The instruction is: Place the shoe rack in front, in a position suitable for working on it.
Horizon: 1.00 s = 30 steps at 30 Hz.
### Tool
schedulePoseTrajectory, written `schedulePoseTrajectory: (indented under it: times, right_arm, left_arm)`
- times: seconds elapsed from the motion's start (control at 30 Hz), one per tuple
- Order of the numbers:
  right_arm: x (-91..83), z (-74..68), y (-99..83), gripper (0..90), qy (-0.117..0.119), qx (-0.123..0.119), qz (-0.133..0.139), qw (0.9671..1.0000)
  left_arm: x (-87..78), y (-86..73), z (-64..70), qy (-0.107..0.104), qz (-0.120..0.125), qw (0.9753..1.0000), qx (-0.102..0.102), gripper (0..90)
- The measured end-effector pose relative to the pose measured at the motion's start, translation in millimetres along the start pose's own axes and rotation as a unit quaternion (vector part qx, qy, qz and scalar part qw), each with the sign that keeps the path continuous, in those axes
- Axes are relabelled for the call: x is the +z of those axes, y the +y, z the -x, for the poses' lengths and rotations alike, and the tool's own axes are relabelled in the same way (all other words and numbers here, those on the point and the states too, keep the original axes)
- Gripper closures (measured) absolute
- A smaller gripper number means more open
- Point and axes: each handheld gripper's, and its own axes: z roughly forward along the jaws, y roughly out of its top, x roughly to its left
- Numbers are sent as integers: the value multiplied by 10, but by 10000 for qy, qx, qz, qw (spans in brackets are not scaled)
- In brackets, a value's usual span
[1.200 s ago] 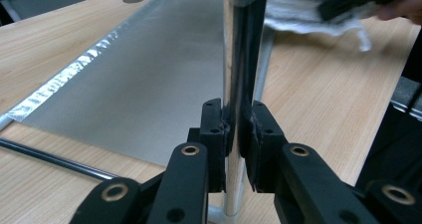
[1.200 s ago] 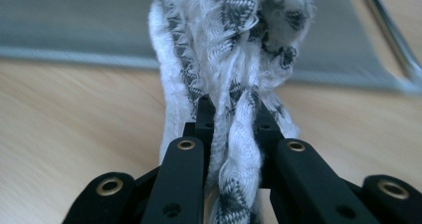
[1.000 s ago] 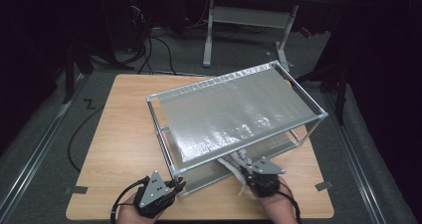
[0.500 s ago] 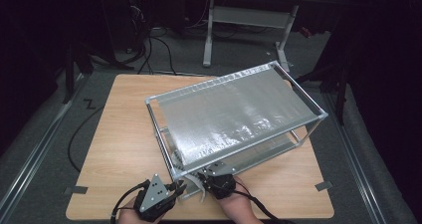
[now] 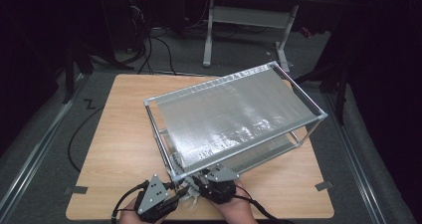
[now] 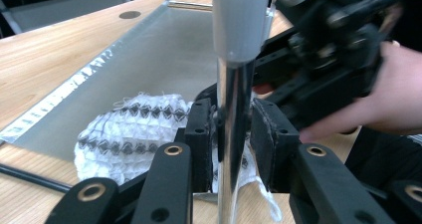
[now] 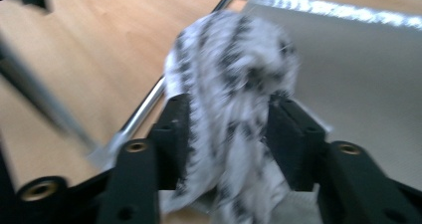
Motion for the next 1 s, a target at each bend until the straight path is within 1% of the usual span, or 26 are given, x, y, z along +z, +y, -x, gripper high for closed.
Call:
schedulePoseTrajectory:
  times: [0.03,0.07,0.1,0.13,0.17,0.2,0.23,0.27,0.37,0.43,0.47,0.5,0.53,0.57,0.6,0.63,0.67,0.7,0.73,0.77,0.8,0.87,0.9,0.93,1.0]
  right_arm:
    - [0,0,0,596,0,0,0,10000]
    - [32,18,-4,615,-39,7,-48,10000]
    - [75,36,-20,659,-16,122,-220,9997]
    - [124,45,-62,698,45,22,-346,9994]
    - [124,45,-62,698,45,22,-346,9994]
    - [128,37,-77,705,36,-94,-357,9993]
    - [117,0,-96,706,43,-86,-452,9989]
    - [103,-48,-115,707,63,-139,-508,9986]
    - [72,-147,-158,697,119,-289,-536,9981]
    - [57,-177,-166,673,241,-253,-534,9980]
    - [43,-177,-160,645,313,-226,-527,9979]
    - [32,-182,-149,611,381,-124,-468,9981]
    - [14,-188,-124,568,295,-111,-313,9990]
    - [15,-186,-111,563,192,-169,-199,9995]
    - [15,-186,-111,563,192,-169,-199,9995]
    - [29,-183,-104,597,99,-193,-137,9997]
    - [57,-171,-105,640,59,-184,-200,9996]
    - [98,-160,-112,662,100,-103,-347,9993]
    - [144,-149,-128,690,72,-159,-422,9990]
    - [170,-142,-143,711,-5,-307,-433,9986]
    - [163,-185,-152,714,-14,-215,-568,9982]
    - [154,-224,-140,715,-96,-400,-635,9971]
    - [142,-233,-137,716,-95,-378,-701,9968]
    - [145,-228,-139,716,-88,-406,-670,9969]
    - [132,-214,-152,716,-53,-355,-679,9970]
  left_arm:
    - [8,1,-3,-15,-1,10000,-1,702]
    - [22,3,-7,-49,-16,10000,-23,704]
    - [29,3,-11,-51,-33,10000,-26,710]
    - [34,2,-15,-50,-47,10000,-39,760]
    - [38,0,-17,-33,-57,10000,-34,760]
    - [39,-2,-22,-2,-75,10000,5,782]
    - [37,-1,-30,-30,-82,10000,45,796]
    - [37,-1,-30,-35,-82,9999,60,797]
    - [34,-2,-29,-39,-72,9999,90,795]
    - [29,-10,-24,-28,-45,9999,99,795]
    - [27,-14,-22,-18,-33,9999,103,794]
    - [24,-19,-19,-3,-18,9999,112,794]
    - [24,-26,-14,21,8,9999,116,792]
    - [23,-33,-9,45,32,9999,152,792]
    - [25,-35,-8,52,45,9999,159,792]
    - [26,-31,-12,32,32,9999,125,793]
    - [25,-30,-17,1,31,10000,77,795]
    - [25,-32,-20,-7,36,10000,59,796]
    - [24,-30,-22,-13,29,10000,30,797]
    - [23,-26,-24,-20,12,10000,-4,798]
    - [22,-25,-24,-18,-1,10000,-11,799]
    - [15,-25,-18,-3,-12,10000,1,800]
    - [12,-25,-17,3,-16,10000,1,800]
    - [5,-25,-12,15,-30,10000,-1,800]
    - [-8,-28,-5,33,-39,10000,-19,800]
